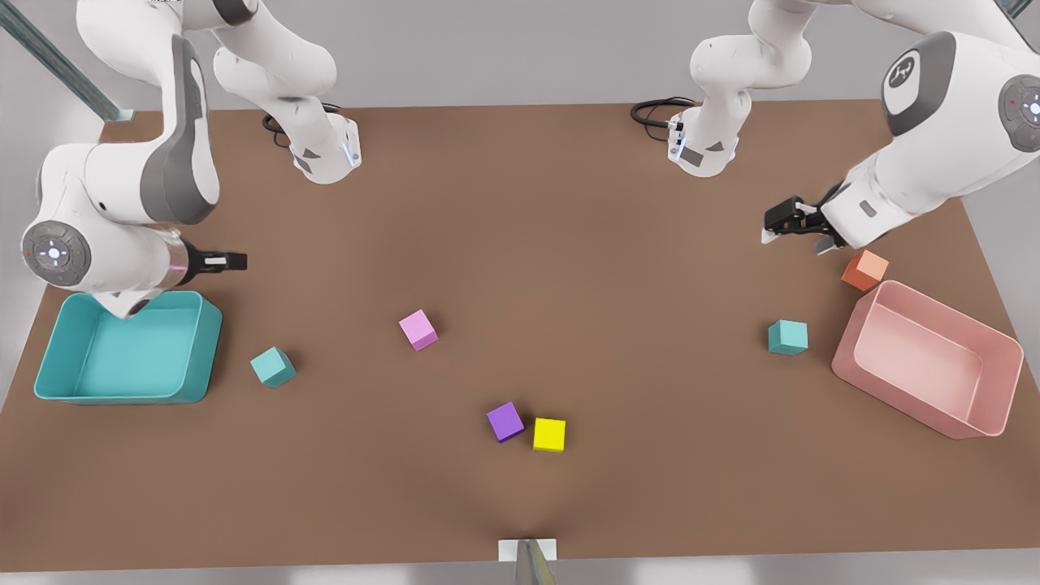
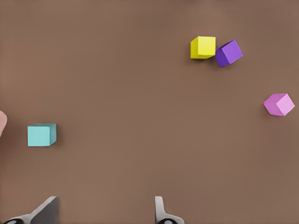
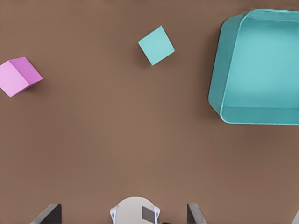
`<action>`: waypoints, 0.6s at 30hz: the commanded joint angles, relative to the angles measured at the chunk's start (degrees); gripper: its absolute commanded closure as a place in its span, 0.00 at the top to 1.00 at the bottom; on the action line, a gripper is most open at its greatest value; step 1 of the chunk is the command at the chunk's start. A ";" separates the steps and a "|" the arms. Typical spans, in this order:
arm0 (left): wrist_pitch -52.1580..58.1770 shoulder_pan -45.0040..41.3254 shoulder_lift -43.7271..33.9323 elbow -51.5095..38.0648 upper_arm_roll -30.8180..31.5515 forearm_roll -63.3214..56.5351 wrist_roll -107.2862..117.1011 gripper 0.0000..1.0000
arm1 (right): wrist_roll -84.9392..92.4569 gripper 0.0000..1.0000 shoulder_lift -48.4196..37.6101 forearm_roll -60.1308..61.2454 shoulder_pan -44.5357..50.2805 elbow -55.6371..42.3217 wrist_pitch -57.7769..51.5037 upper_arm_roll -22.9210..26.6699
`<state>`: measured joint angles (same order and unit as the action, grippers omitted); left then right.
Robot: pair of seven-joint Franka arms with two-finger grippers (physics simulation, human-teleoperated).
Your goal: Stack the two blue cubes on top of each other
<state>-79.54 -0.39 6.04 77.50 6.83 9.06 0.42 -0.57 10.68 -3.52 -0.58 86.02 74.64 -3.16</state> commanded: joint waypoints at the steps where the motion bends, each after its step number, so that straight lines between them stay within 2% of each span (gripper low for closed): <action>1: -6.15 0.13 -0.06 -0.07 0.12 -2.12 1.60 1.00 | -0.92 1.00 0.04 -0.18 -0.21 0.81 13.16 0.00; 4: -4.57 -1.37 1.34 0.64 1.70 -6.69 3.62 1.00 | 0.31 1.00 1.36 -0.18 -0.56 0.90 12.37 0.08; 5: -3.00 -1.45 2.31 0.63 1.96 -7.13 3.88 1.00 | 4.31 1.00 2.76 -0.35 -0.74 1.08 12.89 0.08; 6: -0.18 -2.15 6.43 0.29 2.14 -10.20 4.41 1.00 | 15.50 1.00 5.14 -0.79 -0.83 1.25 14.99 0.00; 9: -0.35 -1.72 15.23 -4.81 1.61 -10.21 4.50 1.00 | 22.34 1.00 4.44 -1.05 -1.18 10.21 25.36 -1.94; 12: 0.00 -1.45 15.32 -4.46 1.61 -10.03 4.59 1.00 | 26.15 1.00 0.13 -2.19 -1.80 25.24 41.63 -2.11; 15: 2.11 -1.28 15.50 -4.20 1.61 -9.77 4.67 1.00 | 26.15 1.00 0.48 -3.60 -2.06 32.18 51.99 -2.11; 18: 2.02 -2.16 16.46 -4.29 1.87 -9.85 7.04 1.00 | 30.35 1.00 3.81 -3.78 -3.46 32.72 58.33 -1.32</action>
<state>-78.72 -2.35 22.34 73.20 8.61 -0.61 3.47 12.79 14.26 -6.87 -3.66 118.43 118.14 -4.57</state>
